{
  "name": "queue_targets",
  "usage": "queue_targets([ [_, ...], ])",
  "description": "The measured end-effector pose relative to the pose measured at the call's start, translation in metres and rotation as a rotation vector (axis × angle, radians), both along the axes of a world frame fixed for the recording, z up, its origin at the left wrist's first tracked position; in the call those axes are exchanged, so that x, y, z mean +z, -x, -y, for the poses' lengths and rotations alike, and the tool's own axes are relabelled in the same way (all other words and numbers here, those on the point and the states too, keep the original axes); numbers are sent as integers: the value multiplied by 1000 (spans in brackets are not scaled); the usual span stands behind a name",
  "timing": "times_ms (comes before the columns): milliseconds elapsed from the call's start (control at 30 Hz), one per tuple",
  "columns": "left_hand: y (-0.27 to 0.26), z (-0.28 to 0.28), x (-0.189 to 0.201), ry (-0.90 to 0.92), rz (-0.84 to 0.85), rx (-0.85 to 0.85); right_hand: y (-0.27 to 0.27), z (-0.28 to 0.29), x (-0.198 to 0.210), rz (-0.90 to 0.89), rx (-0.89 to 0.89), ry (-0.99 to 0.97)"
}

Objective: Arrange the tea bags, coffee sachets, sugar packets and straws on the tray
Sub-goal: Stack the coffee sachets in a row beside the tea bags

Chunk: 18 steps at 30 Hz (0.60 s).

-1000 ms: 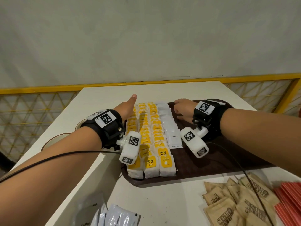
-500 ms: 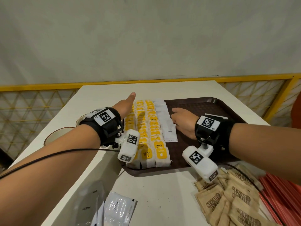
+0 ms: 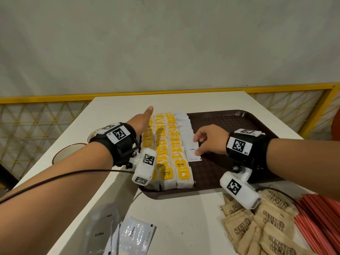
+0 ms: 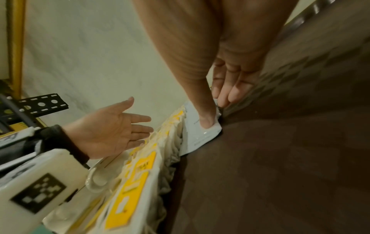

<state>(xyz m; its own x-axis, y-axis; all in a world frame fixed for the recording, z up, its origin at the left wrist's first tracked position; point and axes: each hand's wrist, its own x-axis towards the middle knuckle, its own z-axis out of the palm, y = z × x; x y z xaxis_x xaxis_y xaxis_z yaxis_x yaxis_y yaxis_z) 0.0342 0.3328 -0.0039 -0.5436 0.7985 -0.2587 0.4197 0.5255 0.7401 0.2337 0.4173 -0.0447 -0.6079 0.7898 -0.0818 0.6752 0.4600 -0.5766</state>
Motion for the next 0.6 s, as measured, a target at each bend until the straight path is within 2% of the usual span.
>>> queue_targets([
  [267, 0, 0, 0, 10, -7, -11, 3, -8, 0, 5, 47, -42],
  [600, 0, 1, 0, 11, -11, -1, 4, -11, -3, -44, -14, -70],
])
